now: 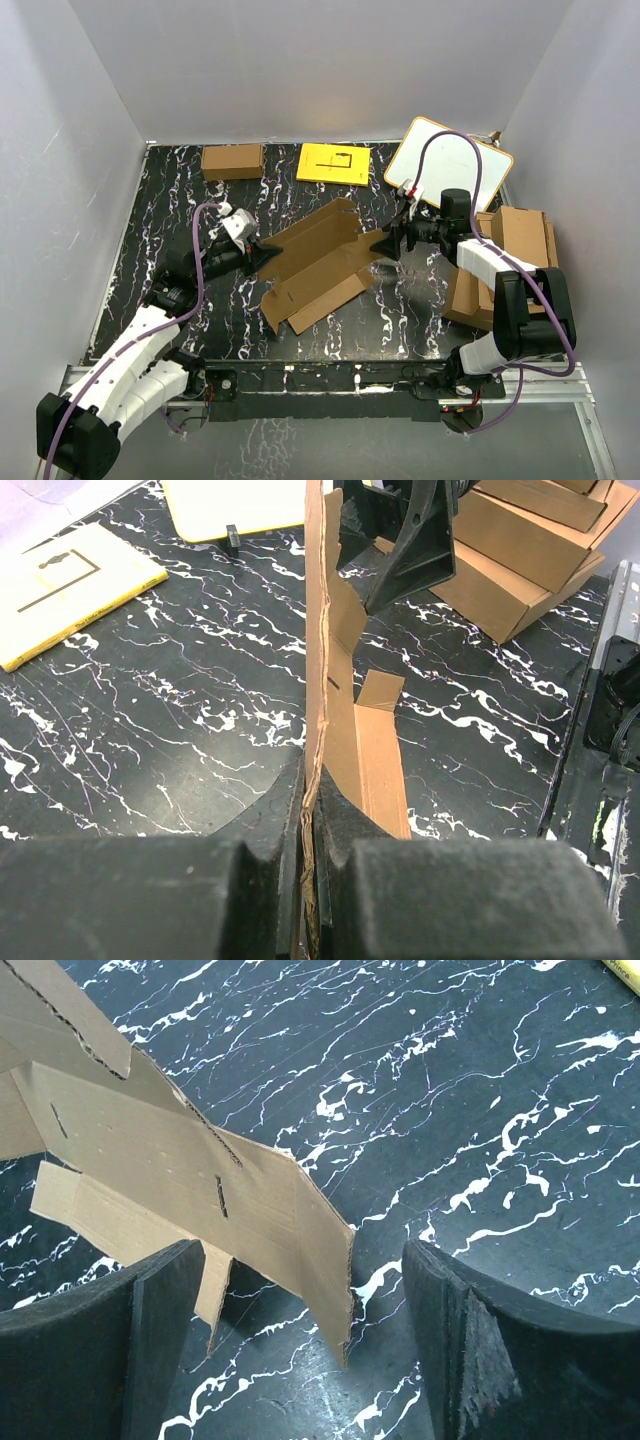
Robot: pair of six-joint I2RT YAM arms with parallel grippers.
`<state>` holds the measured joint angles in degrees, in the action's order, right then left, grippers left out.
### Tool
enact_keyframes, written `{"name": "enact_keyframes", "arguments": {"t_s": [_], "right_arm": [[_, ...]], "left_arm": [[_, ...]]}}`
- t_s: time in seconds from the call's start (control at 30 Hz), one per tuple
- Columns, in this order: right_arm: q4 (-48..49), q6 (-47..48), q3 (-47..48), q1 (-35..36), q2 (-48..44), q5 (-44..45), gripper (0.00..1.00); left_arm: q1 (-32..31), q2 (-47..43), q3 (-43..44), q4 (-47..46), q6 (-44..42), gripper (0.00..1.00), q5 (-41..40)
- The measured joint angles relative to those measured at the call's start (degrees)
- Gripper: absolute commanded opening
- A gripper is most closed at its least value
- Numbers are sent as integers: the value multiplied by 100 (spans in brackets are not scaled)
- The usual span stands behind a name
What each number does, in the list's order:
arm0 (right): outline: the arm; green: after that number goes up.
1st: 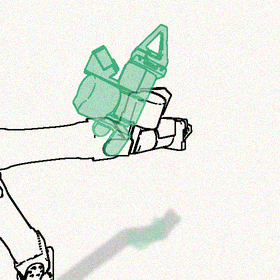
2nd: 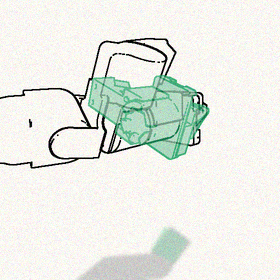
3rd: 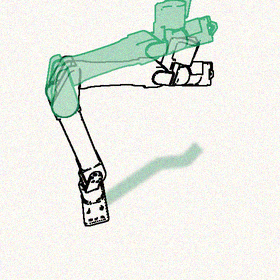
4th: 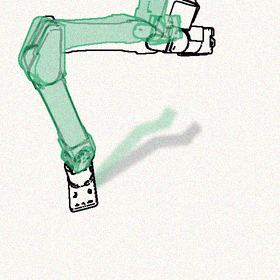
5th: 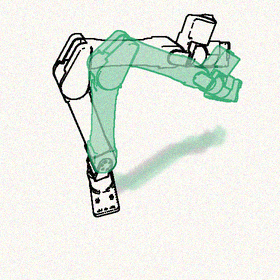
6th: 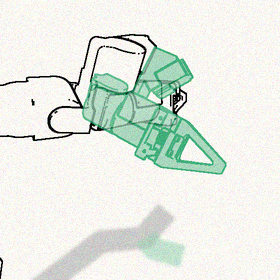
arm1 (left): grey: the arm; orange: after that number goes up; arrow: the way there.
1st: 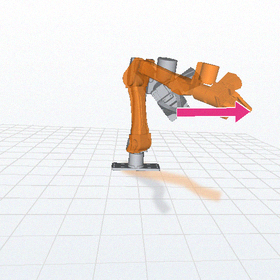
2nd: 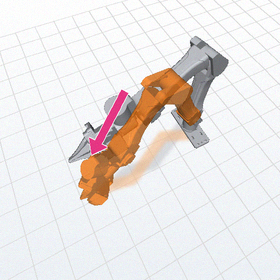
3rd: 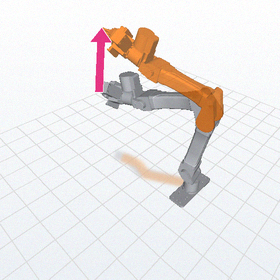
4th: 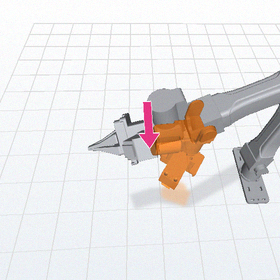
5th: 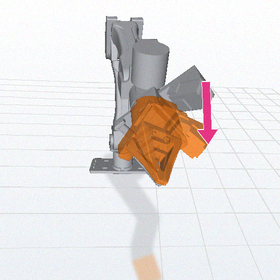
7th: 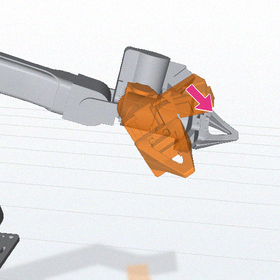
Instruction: Fold the paper box
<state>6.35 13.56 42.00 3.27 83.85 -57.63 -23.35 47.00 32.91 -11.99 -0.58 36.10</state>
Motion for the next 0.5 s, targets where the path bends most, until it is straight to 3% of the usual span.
{"name": "enact_keyframes", "arguments": {"t_s": [0.27, 0.5], "right_arm": [[-269, 295, 105, 168, 26, 2, 61], [-455, 516, 177, 247, 79, 11, 28]], "left_arm": [[0, 0, 0, 0, -52, 0, 17], [0, -9, 0, 2, -55, 0, 17]]}}
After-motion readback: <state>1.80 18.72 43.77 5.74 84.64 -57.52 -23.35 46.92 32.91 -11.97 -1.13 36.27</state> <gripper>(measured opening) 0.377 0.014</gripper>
